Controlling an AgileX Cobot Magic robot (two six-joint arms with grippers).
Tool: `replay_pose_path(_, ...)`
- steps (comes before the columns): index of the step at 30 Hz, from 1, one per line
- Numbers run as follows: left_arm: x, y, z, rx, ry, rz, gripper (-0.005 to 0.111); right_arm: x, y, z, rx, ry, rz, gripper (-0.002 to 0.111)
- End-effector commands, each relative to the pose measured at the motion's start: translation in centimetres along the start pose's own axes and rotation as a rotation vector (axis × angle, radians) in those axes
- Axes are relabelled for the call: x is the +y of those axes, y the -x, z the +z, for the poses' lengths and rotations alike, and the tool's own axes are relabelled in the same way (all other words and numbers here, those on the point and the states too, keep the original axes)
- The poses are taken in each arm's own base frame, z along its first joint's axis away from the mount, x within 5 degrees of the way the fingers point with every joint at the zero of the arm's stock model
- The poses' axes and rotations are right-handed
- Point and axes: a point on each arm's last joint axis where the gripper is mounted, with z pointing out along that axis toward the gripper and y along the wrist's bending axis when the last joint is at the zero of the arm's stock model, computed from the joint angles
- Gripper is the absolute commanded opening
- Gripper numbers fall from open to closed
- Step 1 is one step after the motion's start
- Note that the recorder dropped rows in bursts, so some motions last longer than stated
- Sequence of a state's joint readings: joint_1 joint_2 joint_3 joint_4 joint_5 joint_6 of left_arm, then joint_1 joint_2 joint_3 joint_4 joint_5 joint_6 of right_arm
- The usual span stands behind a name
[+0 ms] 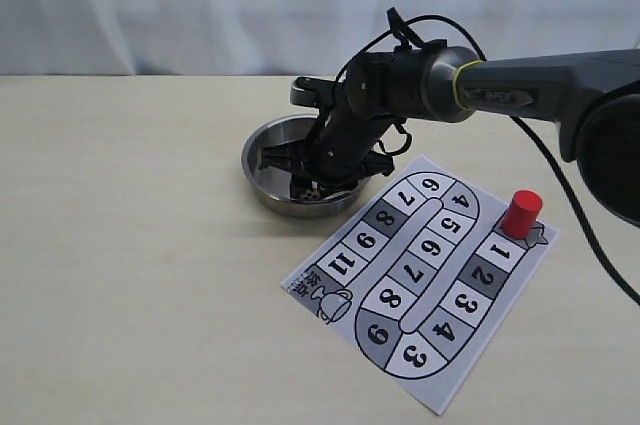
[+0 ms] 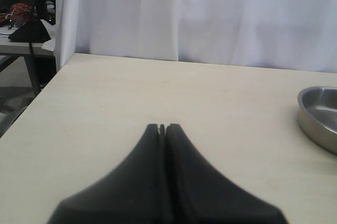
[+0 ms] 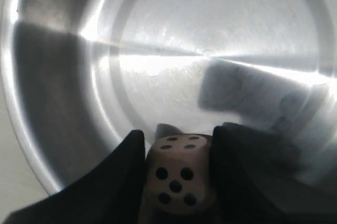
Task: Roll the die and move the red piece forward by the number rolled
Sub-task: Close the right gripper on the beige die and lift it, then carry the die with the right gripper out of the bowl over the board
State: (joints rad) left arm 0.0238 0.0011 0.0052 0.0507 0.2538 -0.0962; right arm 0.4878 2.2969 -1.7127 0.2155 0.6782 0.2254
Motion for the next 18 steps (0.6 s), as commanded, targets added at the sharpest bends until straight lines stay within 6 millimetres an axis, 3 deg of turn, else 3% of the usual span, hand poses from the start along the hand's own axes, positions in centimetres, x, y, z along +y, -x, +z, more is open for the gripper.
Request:
replay_pose_path(1, 0.0, 0.3, -0.1, -0.018, -0.002, -0.006, 0.0, 0.2, 0.6, -0.3, -0.05, 0.011, -0.013, 0.005)
replay_pose_path(8, 0.0, 0.3, -0.1, -0.018, -0.002, -0.006, 0.0, 1.1, 2.6, -1.8, -0.129, 0.014, -0.058, 0.004)
replay_pose_path(15, 0.0, 0.3, -0.1, -0.018, -0.002, -0.006, 0.0, 1.1, 3.9, -5.3, -0.054, -0.13, -0.187, 0.004)
replay_pose_path(18, 0.0, 0.3, -0.1, -0.018, -0.002, -0.006, 0.0, 1.3, 3.6, -8.3, -0.068, -0.137, -0.212, 0.004)
